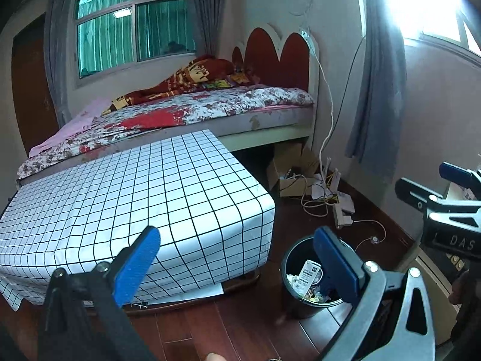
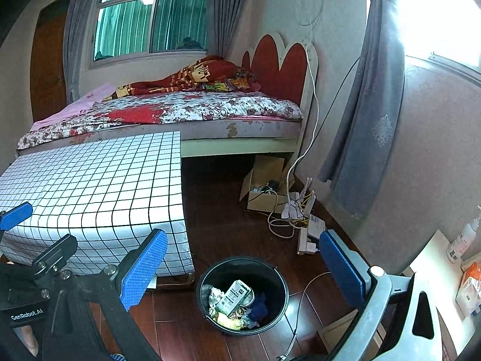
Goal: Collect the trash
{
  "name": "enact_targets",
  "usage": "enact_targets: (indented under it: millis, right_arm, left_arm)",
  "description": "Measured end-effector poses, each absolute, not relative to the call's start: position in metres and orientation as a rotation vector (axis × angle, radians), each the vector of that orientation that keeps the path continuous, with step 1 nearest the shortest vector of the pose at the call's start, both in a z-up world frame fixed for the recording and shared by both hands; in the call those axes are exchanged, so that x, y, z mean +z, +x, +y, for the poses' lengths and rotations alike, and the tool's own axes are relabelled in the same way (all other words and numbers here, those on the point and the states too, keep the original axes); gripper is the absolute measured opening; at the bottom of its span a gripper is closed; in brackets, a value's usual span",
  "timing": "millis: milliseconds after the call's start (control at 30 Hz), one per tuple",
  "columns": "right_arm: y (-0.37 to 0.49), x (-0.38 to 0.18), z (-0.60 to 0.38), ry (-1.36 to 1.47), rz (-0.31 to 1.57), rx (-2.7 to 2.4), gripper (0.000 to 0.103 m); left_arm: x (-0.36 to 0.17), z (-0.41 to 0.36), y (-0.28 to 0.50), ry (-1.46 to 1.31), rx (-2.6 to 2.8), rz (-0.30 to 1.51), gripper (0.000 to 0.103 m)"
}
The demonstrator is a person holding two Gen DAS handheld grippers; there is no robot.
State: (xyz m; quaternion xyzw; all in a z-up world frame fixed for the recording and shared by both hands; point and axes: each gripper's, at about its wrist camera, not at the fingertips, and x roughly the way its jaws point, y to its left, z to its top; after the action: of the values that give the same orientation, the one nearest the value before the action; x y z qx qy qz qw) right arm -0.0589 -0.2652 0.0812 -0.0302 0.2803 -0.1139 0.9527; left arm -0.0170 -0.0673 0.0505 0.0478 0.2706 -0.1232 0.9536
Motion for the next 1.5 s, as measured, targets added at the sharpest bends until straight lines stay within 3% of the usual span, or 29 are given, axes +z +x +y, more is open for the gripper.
enact_targets:
  millis: [1500]
  right_arm:
    - [-0.0617, 0.0797, -0.274, -0.044, 0.57, -0.235, 0.102]
  left_arm:
    - [0.0483, -0.0668, -0.0176, 0.086, -0.268, 0.565, 0.102]
